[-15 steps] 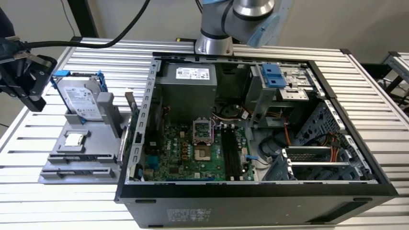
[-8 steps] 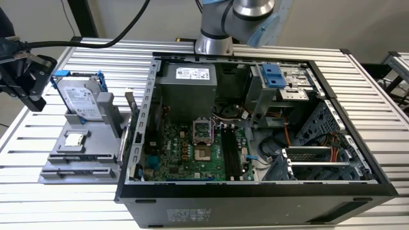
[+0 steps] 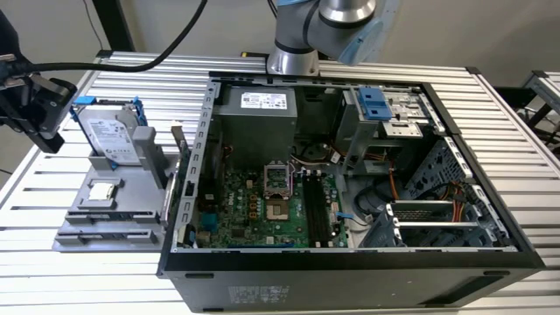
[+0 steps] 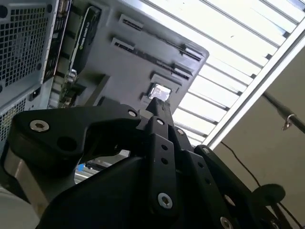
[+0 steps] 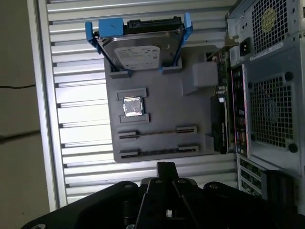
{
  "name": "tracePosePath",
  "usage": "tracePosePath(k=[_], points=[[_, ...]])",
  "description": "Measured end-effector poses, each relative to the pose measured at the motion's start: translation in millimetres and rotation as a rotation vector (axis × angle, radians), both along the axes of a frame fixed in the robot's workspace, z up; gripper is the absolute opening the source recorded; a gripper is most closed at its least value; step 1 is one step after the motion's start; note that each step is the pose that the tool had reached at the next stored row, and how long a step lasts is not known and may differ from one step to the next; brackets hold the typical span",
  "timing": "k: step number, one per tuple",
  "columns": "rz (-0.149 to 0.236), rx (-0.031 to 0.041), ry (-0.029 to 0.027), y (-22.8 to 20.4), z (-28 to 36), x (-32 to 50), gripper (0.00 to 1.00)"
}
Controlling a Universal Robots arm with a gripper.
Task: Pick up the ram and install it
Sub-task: 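Pick up the ram and move it above insertion slot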
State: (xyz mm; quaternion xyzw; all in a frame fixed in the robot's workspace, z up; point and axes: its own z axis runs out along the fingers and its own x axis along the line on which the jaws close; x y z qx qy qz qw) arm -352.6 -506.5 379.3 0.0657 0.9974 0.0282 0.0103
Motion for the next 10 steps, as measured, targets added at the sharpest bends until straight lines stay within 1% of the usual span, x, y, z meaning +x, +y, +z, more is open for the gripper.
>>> tracePosePath(k=[2,6,10], points=[[-0.025,0.0,0.0001,0.0,0.0,0.0,0.0],[-0.039,0.0,0.0,0.0,0.0,0.0,0.0],[0.009,-0.0001,0.0001,0.0,0.0,-0.1,0.0]])
